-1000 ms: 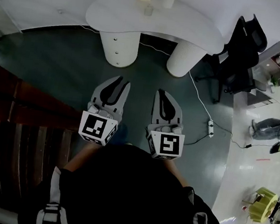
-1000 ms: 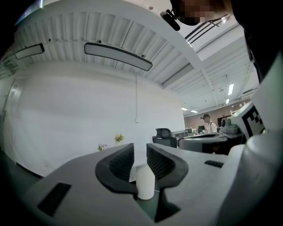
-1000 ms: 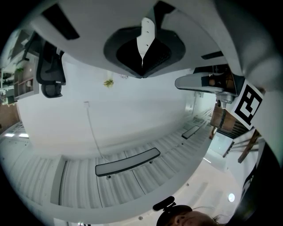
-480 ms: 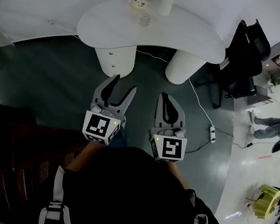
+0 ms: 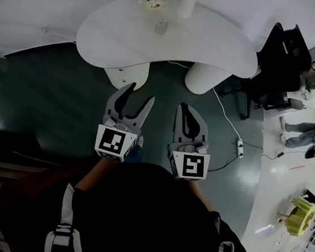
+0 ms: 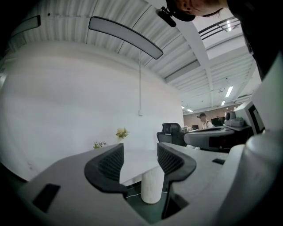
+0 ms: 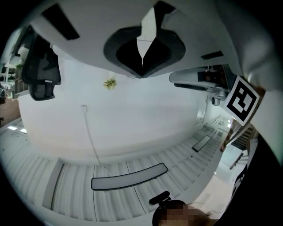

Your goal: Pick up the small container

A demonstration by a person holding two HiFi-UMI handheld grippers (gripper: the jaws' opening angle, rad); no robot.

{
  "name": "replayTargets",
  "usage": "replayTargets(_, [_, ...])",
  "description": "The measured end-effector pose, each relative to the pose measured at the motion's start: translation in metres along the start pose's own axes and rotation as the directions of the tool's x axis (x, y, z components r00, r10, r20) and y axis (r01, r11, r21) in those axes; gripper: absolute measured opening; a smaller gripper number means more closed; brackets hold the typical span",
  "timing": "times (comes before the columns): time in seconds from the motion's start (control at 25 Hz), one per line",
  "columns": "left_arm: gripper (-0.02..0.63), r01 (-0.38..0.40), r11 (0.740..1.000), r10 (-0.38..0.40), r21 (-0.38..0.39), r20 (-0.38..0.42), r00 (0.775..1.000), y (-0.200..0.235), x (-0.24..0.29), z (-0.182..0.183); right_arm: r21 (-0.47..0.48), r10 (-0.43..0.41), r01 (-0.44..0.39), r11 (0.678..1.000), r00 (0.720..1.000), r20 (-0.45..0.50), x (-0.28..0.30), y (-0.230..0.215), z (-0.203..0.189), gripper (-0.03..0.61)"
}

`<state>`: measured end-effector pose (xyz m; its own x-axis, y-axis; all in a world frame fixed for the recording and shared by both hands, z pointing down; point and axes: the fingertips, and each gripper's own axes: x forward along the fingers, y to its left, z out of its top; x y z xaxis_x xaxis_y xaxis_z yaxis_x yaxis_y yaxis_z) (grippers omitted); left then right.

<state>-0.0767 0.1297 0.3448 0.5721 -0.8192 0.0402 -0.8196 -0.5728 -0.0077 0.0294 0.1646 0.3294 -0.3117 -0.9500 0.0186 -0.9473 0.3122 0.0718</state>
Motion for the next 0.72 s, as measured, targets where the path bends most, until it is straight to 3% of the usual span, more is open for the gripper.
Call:
replayTargets(0.16, [0.238,0.008,1.000,-0.009,-0.012,-0.032,0.999,0.024,0.023,-0.005,0.005,0.001,-0.001,1.000,1.000,0.020,0.035,0.000,0.001,0.022])
replayTargets(0.4, [0.238,0.047,0.999,-0.047,-0.002,-0.033,0.998,0.052,0.054,-0.008,-0.009,-0.017,0.017,1.000,0.999,-0.047,0.074,-0.004,-0.014,0.023])
replayTargets(0.72, [0.238,0.093,0.995,-0.095,-0.043,-0.048,0.994,0.071,0.082,-0.015,-0.029,-0.032,0.030,0.999,0.997,-0.072,0.112,-0.004,-0.022,0.021])
